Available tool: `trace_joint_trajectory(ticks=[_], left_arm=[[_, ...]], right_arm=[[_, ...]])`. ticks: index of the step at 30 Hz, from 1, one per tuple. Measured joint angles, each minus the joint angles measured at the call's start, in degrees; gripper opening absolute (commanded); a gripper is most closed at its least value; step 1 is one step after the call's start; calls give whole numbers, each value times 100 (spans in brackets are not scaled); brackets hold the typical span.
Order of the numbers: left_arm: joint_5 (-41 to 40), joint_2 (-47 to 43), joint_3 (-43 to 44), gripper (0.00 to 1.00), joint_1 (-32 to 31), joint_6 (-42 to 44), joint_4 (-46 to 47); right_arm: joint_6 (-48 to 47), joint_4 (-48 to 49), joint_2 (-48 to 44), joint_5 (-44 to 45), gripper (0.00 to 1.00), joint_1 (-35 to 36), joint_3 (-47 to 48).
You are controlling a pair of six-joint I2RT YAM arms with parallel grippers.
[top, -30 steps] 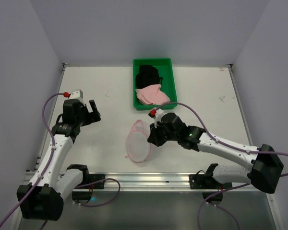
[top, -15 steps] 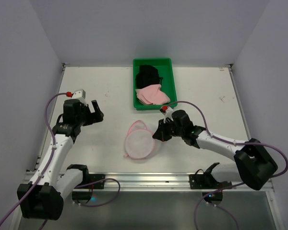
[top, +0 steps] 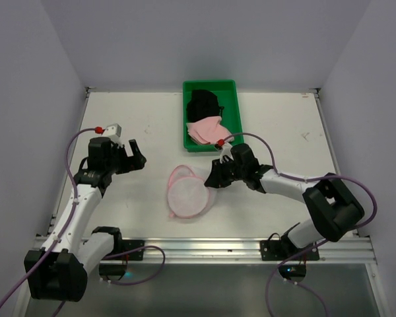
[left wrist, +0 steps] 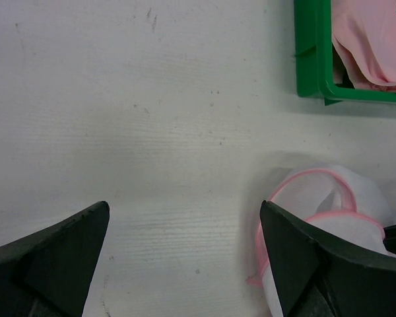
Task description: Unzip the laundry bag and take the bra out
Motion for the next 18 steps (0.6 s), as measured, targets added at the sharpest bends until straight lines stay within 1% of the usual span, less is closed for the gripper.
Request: trace_joint_trajectory(ticks=[1,3,4,9,10,14,15,18], left_arm=[[-2,-2,0,100,0,0,0],[-4,-4,0,100,0,2,0],[-7,-7,0,100,0,2,2],[-7,-9,0,100,0,2,2],[-9,-9,0,100,0,2,2],[-22,-11,0,100,0,2,2],[-24,-11,0,100,0,2,2],[-46,-11,0,100,0,2,2]], right_arm=[[-7,2,-9,-39,34,0,20],[-31,0,-46,-90,42,0,44],[-42,-7,-90,-133,50,0,46],[-61,-98,-509,-363,69,0,114],[-61,-118,-612,-374,75,2,160],[-37,-291,-1161,-234,89,-2,328],[-50,-400,-1329,-55,91,-2,389],[-118,-835,-1805,551,92,-101,704]])
